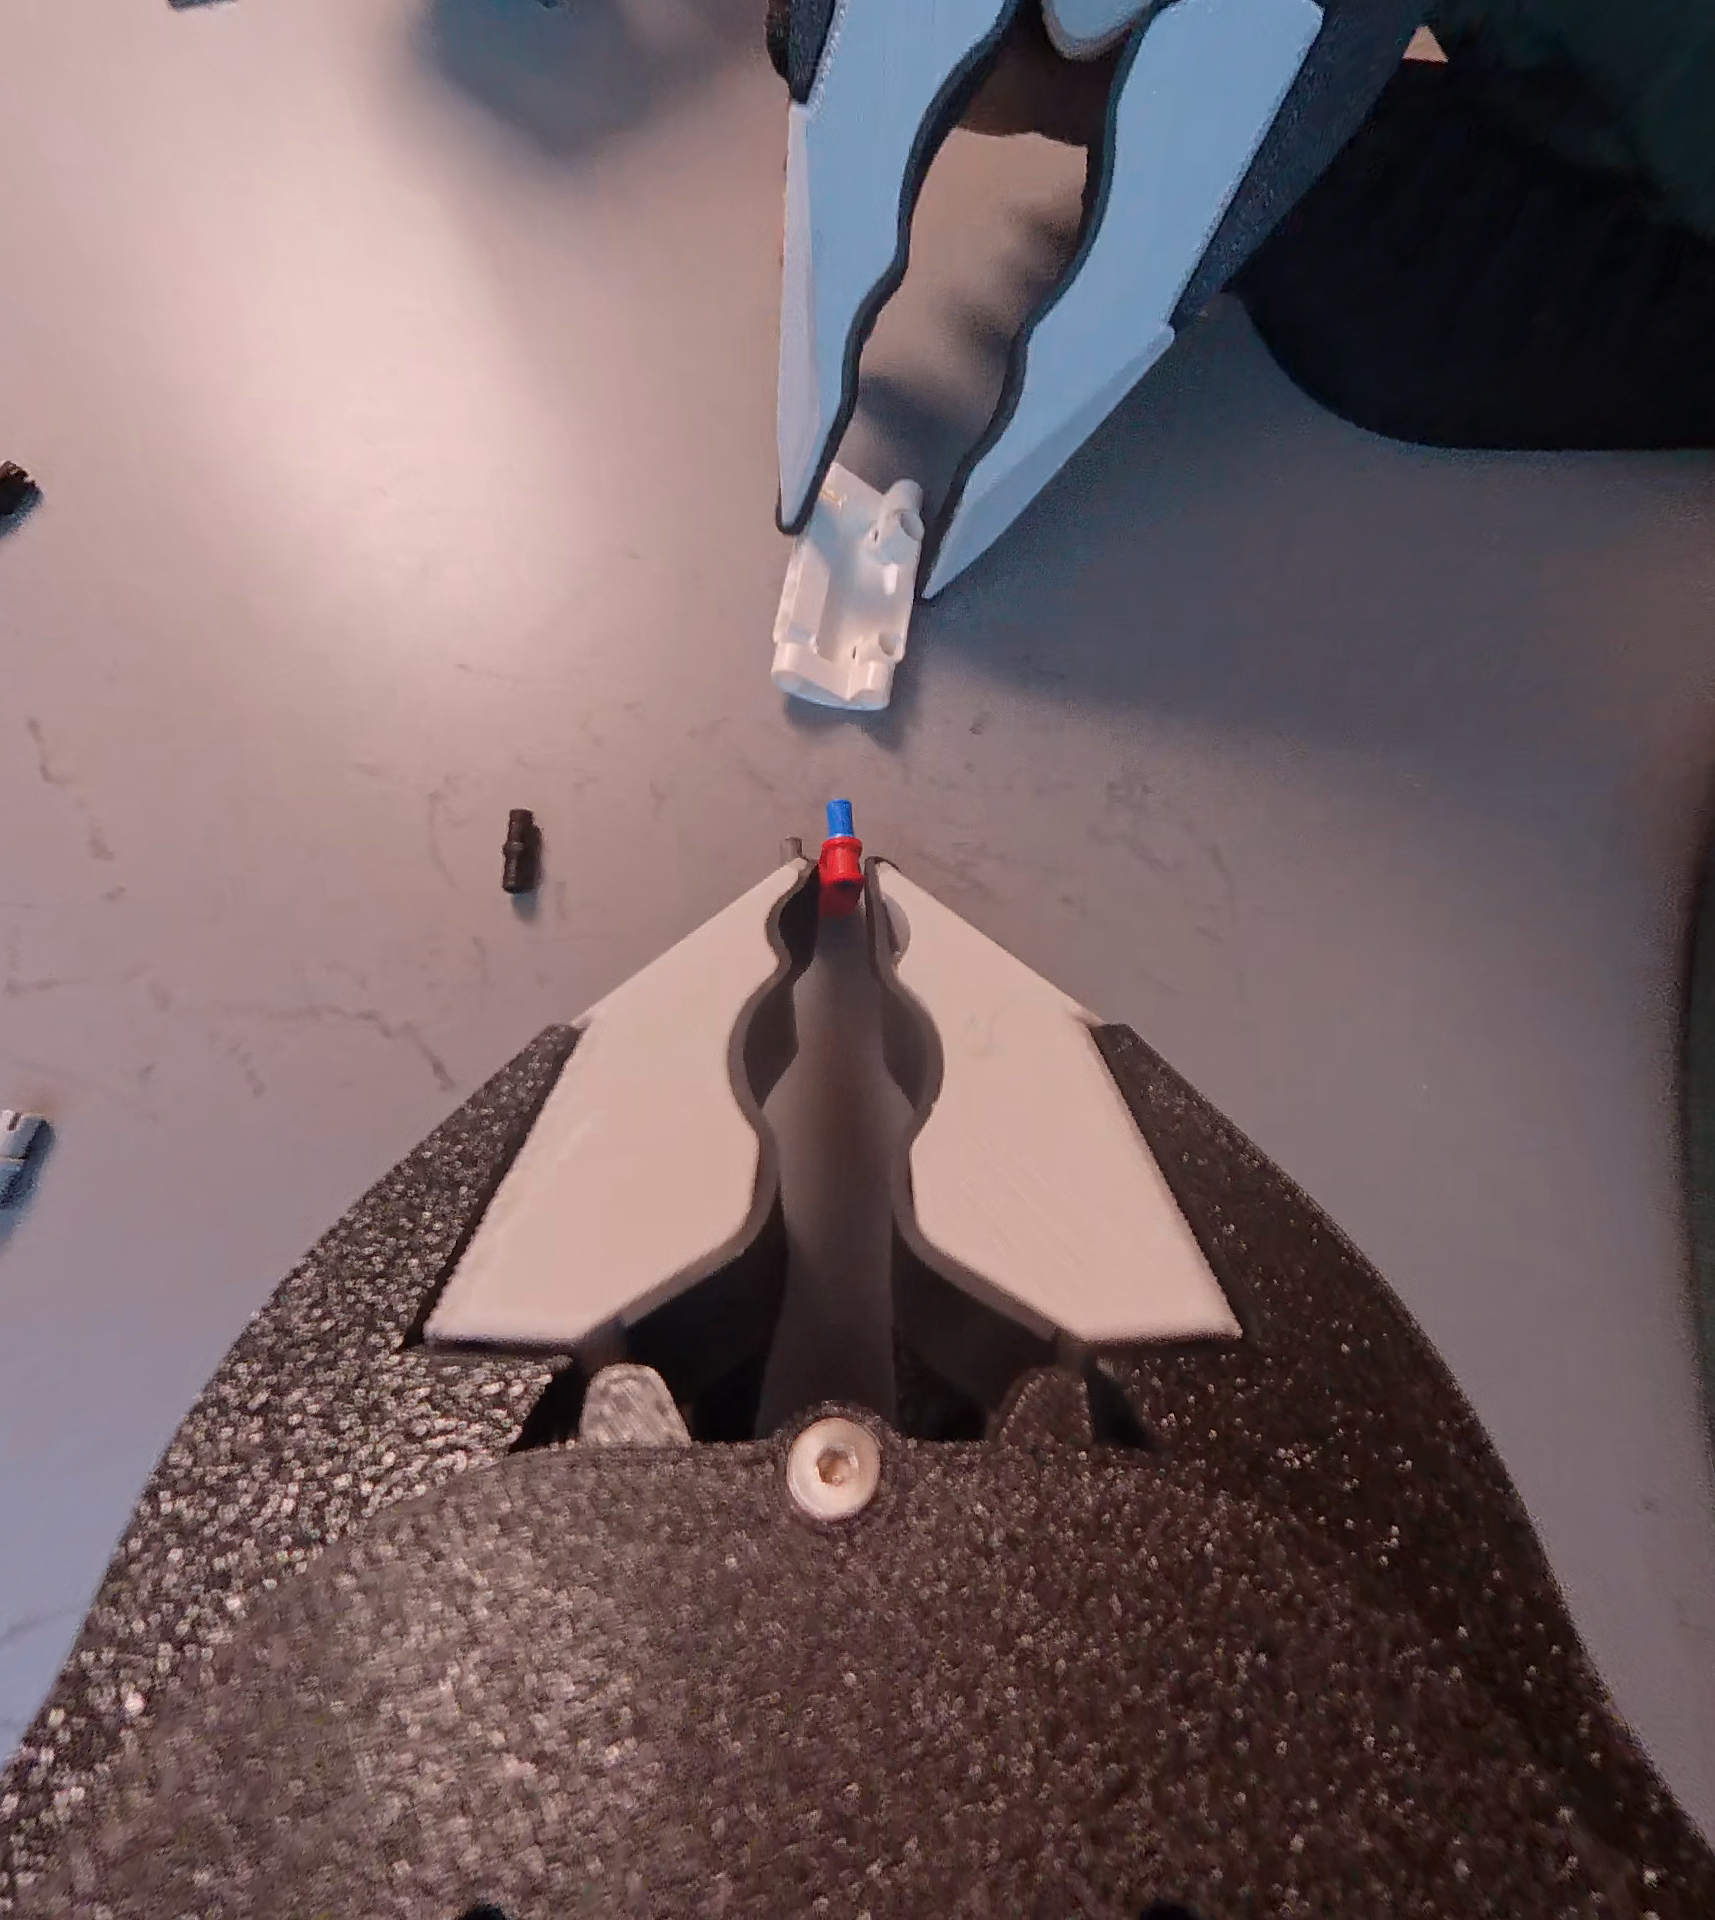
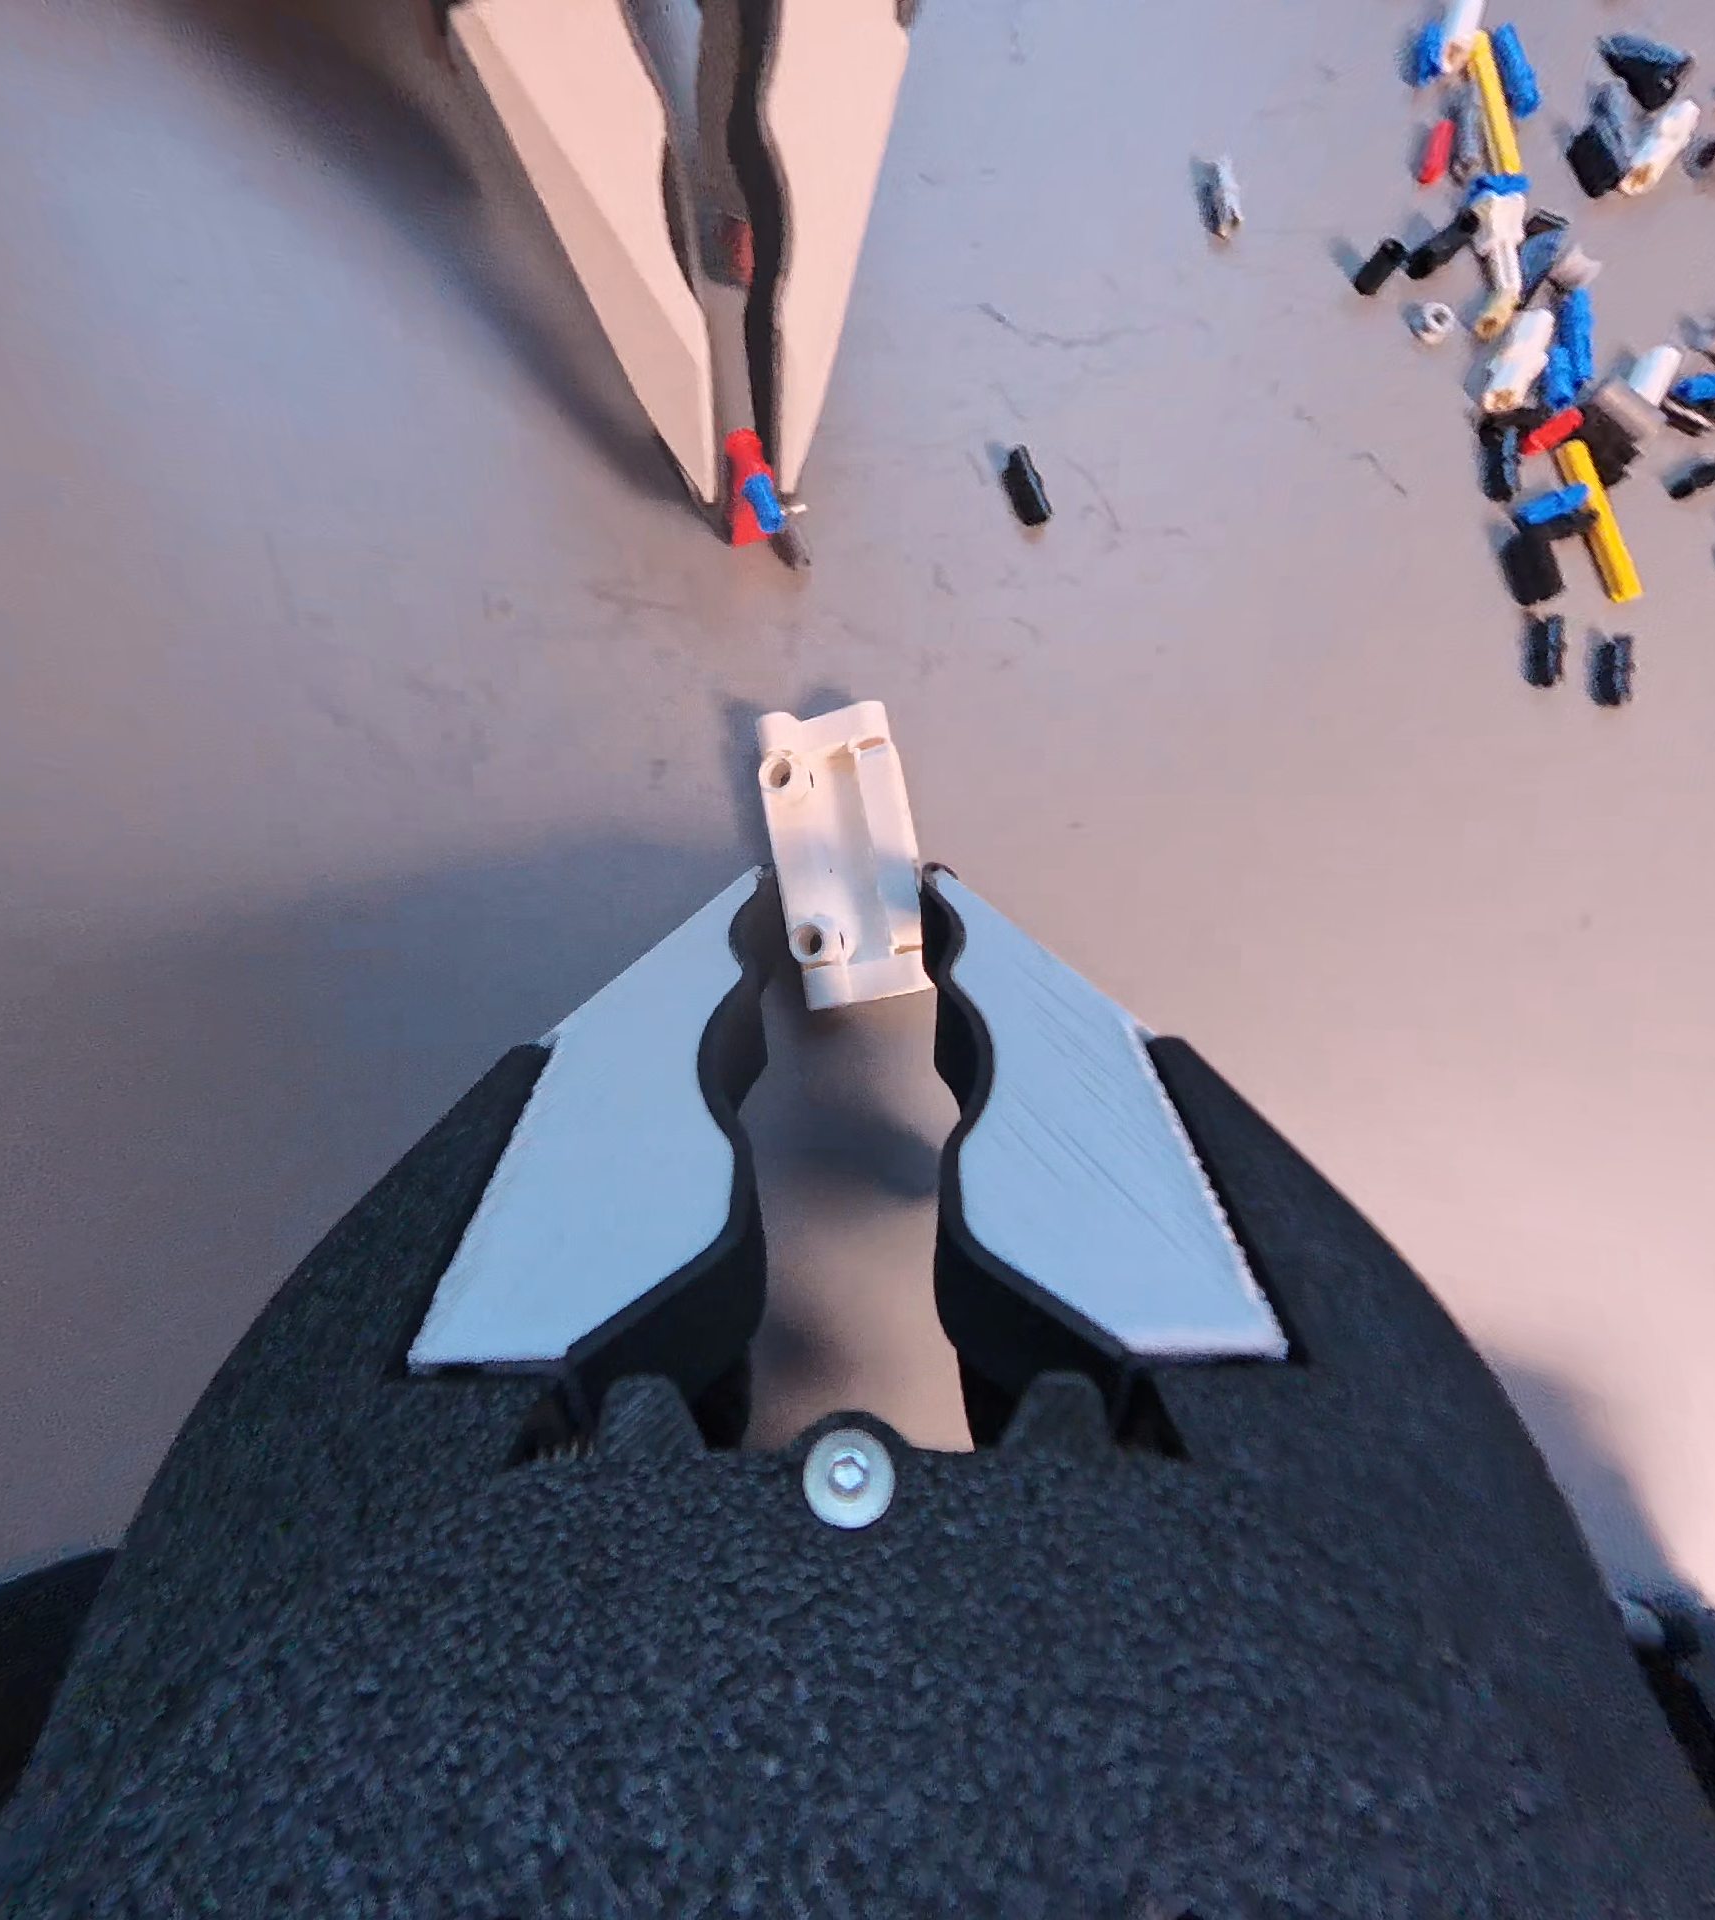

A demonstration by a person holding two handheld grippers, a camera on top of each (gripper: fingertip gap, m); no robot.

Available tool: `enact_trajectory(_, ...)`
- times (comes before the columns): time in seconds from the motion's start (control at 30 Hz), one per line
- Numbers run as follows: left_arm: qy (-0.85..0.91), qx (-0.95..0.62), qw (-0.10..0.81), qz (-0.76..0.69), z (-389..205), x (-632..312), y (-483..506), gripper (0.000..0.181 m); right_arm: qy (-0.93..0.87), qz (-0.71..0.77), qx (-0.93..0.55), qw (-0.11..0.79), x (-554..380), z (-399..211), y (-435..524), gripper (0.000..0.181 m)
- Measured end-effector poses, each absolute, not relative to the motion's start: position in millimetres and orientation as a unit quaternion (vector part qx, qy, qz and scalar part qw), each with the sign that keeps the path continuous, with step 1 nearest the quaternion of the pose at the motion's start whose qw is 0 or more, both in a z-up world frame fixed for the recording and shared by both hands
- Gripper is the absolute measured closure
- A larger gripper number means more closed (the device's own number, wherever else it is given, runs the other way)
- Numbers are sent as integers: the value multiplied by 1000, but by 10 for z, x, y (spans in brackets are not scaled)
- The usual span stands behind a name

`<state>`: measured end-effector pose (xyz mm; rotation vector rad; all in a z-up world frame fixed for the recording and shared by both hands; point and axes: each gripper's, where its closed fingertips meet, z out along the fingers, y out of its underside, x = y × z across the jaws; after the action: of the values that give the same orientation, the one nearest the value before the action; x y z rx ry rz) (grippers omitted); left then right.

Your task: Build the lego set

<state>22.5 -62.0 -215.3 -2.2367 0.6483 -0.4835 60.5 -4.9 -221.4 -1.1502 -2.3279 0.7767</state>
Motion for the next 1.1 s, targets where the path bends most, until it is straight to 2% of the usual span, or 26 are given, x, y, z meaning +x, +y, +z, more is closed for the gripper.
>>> enact_trajectory(0.2,255,-872,374,-186,-2143,180,-631,166,-827,279,-433,226,598,-2215,85,154)
enact_trajectory(0.43,250,-852,423,-180,-1960,111,-571,159,-817,295,-445,217,588,-2226,86,156)
enact_trajectory(0.53,273,-838,444,-162,-1922,158,-555,158,-804,328,-457,192,598,-2193,29,156)
enact_trajectory(0.77,365,-758,530,-103,-1655,454,-587,149,-727,515,-449,76,636,-1802,-370,156)
enact_trajectory(0.83,384,-747,535,-93,-1634,508,-621,151,-719,538,-438,50,654,-1756,-475,156)
enact_trajectory(0.93,397,-741,535,-85,-1641,531,-655,167,-709,564,-424,19,686,-1688,-590,156)
enact_trajectory(0.97,394,-745,531,-93,-1641,530,-663,168,-709,565,-422,15,694,-1684,-603,156)
enact_trajectory(1.0,384,-754,522,-105,-1653,518,-663,168,-706,566,-424,18,681,-1681,-595,157)
enact_trajectory(1.07,340,-774,511,-154,-1640,484,-639,174,-698,566,-434,55,595,-1651,-513,169)
enact_trajectory(1.1,312,-788,500,-179,-1651,450,-621,174,-693,570,-434,82,546,-1600,-471,165)
